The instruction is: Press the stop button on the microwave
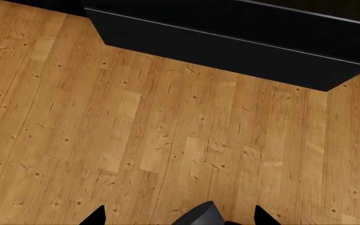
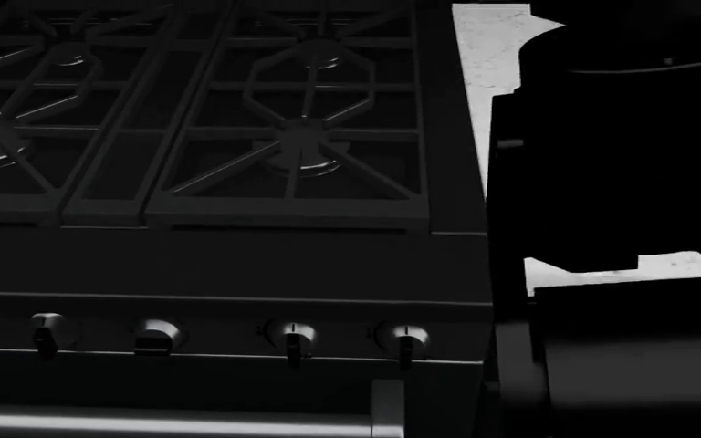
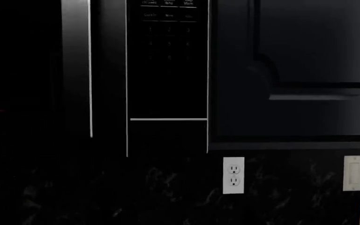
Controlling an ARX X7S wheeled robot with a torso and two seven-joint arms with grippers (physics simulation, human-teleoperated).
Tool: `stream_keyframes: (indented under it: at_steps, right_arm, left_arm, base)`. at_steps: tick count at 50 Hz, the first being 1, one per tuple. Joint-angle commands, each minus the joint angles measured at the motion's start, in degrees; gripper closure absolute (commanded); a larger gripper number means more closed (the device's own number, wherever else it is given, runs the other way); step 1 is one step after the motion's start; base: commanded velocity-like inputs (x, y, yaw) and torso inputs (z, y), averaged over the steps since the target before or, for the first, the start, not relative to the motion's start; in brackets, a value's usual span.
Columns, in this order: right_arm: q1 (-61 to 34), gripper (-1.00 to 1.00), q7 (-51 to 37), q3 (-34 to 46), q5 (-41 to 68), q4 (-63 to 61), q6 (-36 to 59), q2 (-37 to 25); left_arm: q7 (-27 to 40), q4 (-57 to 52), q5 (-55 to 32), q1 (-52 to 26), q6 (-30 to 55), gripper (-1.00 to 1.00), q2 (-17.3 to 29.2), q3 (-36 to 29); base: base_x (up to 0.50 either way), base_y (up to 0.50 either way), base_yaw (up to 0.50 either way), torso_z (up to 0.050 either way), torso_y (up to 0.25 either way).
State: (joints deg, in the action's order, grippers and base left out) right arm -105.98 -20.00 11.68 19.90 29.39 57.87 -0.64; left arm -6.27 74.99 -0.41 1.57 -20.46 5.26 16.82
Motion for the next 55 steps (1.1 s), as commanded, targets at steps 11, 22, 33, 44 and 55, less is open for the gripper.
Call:
stream_keyframes:
  at_steps: [11, 22, 33, 44, 55]
  right_arm:
    - [-9.2, -1.0, -4.0, 4.8, 4.3, 13.0, -10.0, 0.0]
    - [-16.8, -1.0, -5.9, 8.3, 12.5, 14.7, -9.7, 0.4]
    - [-17.6, -1.0, -6.5, 13.0, 17.9, 16.0, -13.4, -0.5]
    - [-16.9, -1.0, -9.4, 14.2, 19.2, 13.4, -14.8, -0.7]
    - [-17.5, -1.0, -10.7, 16.0, 20.4, 13.3, -15.2, -0.7]
  left_arm:
    - [0.0, 0.0, 0.0, 0.0, 0.0, -1.0, 0.0, 0.0]
    - [0.0, 0.0, 0.0, 0.0, 0.0, -1.0, 0.0, 0.0]
    - [0.0, 0.0, 0.0, 0.0, 0.0, -1.0, 0.0, 0.0]
    - [0.0, 0.0, 0.0, 0.0, 0.0, -1.0, 0.0, 0.0]
    - [0.0, 0.0, 0.0, 0.0, 0.0, -1.0, 0.0, 0.0]
  base:
    - [0.36, -0.11, 0.0, 0.05, 0.035]
    - [0.0, 0.0, 0.0, 0.05, 0.035]
    - [0.11, -0.01, 0.0, 0.05, 0.035]
    - [0.18, -0.02, 0.0, 0.05, 0.035]
    - [0.17, -0.04, 0.0, 0.05, 0.036]
